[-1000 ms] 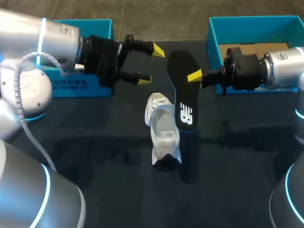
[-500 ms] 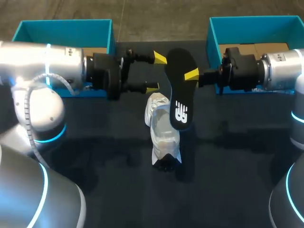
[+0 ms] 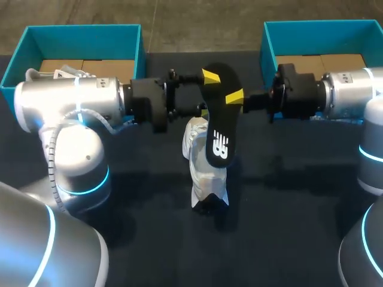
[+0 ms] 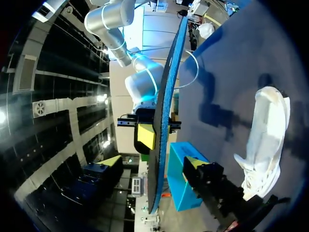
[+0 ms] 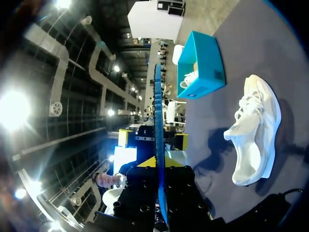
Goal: Take the shoe out of the shoebox, open the shoe tongue, remove and reinsert the insole, then place the shoe into the shoebox
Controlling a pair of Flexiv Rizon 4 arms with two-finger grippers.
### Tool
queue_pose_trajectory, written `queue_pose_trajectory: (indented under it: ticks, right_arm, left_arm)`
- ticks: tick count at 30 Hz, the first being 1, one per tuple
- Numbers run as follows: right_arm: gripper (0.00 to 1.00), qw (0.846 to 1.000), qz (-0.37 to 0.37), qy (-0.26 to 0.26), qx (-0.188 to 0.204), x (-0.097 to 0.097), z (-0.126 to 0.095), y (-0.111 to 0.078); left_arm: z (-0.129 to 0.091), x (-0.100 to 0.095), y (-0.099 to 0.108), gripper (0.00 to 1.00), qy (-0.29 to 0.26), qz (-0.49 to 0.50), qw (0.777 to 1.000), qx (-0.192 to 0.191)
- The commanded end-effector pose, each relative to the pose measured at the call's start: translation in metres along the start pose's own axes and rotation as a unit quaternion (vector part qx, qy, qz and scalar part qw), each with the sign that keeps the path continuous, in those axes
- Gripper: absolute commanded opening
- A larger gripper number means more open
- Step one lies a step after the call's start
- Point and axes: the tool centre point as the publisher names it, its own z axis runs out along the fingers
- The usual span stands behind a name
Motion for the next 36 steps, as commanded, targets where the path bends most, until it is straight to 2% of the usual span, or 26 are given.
queue_pose_trajectory:
  ticks: [1,3,6,10,19,22,25,30,31,32,33,36]
  right_arm:
    - [0.0,1.0,0.001,-0.003,0.0,0.0005,0.0027,0.0005]
    - [0.0,1.0,0.002,-0.005,0.002,0.0014,0.0027,0.0006]
    - [0.0,1.0,0.003,-0.006,0.003,0.0018,0.0029,0.001]
    - [0.0,1.0,0.004,-0.007,0.004,0.0022,0.003,0.0019]
    - [0.0,1.0,0.006,-0.006,0.005,0.0004,0.0042,0.0036]
    - [0.0,1.0,0.007,-0.006,0.006,-0.0004,0.004,0.0041]
    - [0.0,1.0,0.007,-0.005,0.006,-0.0015,0.004,0.0047]
    - [0.0,1.0,0.007,-0.002,0.005,-0.0024,0.0042,0.0049]
    - [0.2,1.0,0.007,-0.003,0.004,-0.0025,0.0037,0.0049]
    - [0.44,1.0,0.007,-0.003,0.003,-0.0027,0.0027,0.0044]
    - [1.0,1.0,0.008,-0.005,-0.003,-0.0033,0.0013,0.0036]
    - [1.0,1.0,0.0,-0.013,-0.011,-0.0047,-0.0045,0.0011]
  left_arm:
    - [0.0064,0.0042,0.0019,0.47,-0.006,-0.002,1.0,0.002]
    - [0.0072,0.0063,0.0017,0.42,-0.006,-0.002,1.0,0.002]
    - [0.0093,0.008,0.0017,0.41,-0.009,-0.006,1.0,-0.002]
    - [0.0115,0.0078,0.0024,0.33,-0.017,-0.01,1.0,-0.008]
    - [0.0148,0.0087,0.0023,0.31,-0.018,-0.015,1.0,-0.006]
    - [0.0146,0.0101,0.0028,0.23,-0.015,-0.017,1.0,-0.006]
    - [0.0147,0.0105,0.0024,0.0,-0.015,-0.018,1.0,-0.004]
    - [0.0159,0.0112,0.001,0.0,-0.01,-0.026,1.0,-0.001]
    - [0.016,0.0109,0.0004,0.0,-0.008,-0.038,0.999,0.002]
    - [0.0155,0.0095,-0.0002,0.0,-0.003,-0.051,0.999,0.004]
    - [0.015,0.0085,-0.0005,0.0,-0.003,-0.053,0.999,0.006]
    - [0.0132,0.007,-0.0006,0.0,0.004,-0.057,0.998,0.011]
